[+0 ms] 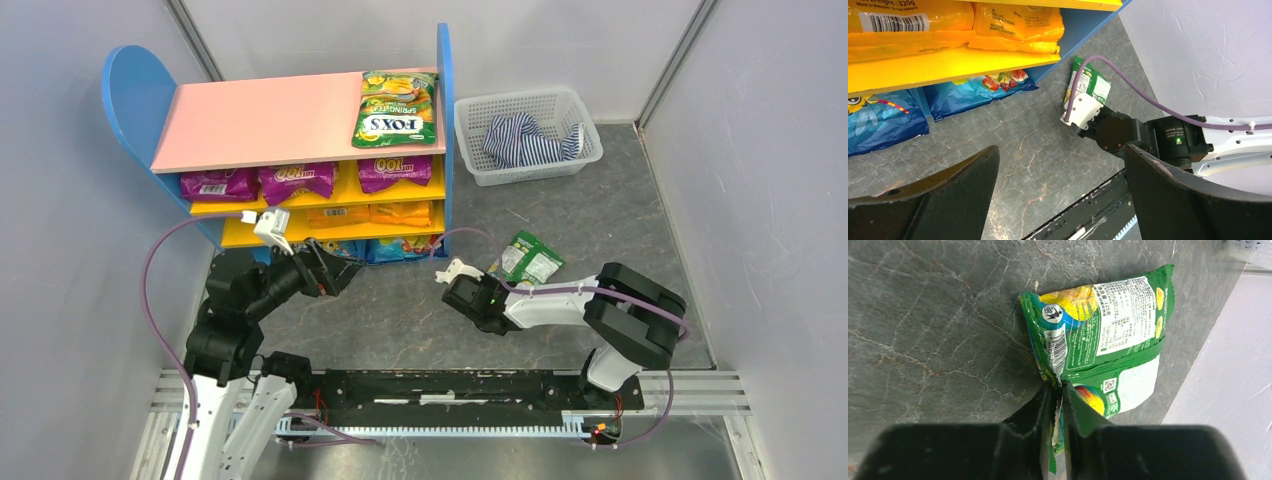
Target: Place and organize the candy bags onto the shelf
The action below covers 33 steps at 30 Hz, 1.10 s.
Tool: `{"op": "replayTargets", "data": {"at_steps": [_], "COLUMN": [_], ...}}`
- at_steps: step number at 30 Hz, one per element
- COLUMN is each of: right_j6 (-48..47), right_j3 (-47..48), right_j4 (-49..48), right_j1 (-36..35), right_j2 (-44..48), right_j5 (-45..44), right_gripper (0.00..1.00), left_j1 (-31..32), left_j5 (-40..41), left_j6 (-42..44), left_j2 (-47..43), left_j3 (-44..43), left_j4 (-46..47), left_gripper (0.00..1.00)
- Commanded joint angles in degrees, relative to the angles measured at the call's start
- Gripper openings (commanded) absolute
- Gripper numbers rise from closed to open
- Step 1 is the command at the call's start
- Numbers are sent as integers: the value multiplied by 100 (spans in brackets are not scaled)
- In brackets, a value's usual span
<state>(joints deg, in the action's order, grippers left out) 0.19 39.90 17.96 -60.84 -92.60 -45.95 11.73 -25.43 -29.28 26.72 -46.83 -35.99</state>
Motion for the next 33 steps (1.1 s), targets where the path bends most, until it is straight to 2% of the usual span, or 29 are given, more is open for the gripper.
{"op": "replayTargets", "data": {"at_steps": [1,2,5,10,14,16,18,21,26,33], "right_j6": [145,152,184,284,-149,-408,-524,-482,-374,-150], "right_j3": [-25,4,44,46,23,-23,-98,-105,879,3047], "right_j4": [-294,-267,-188,214,296,175,-142,-782,-1566,-2557], "right_j1": [28,23,19,28,28,20,20,19,-5,-219], "right_j2": [64,124,536,1787,3022,3641,4238,4832,4546,3167], "right_j5": [355,378,502,913,2384,3480,4475,5502,6486,6639], "right_gripper": [7,1,0,0,0,0,0,0,0,0], "left_j1": [14,14,14,14,14,14,14,14,14,14], "left_j5": [88,89,122,249,491,765,1293,2235,3337,3862], "left_j6": [273,273,252,206,186,149,46,-172,-552,-880], "left_j2": [4,8,25,15,66,108,142,139,-349,-896], "left_j3": [-237,-250,-282,-301,-330,-398,-511,-773,-1054,-1220], "left_j4": [22,13,4,-19,-76,-181,-385,-811,-1233,-1616], "left_gripper": [100,100,100,100,100,100,100,100,100,100]}}
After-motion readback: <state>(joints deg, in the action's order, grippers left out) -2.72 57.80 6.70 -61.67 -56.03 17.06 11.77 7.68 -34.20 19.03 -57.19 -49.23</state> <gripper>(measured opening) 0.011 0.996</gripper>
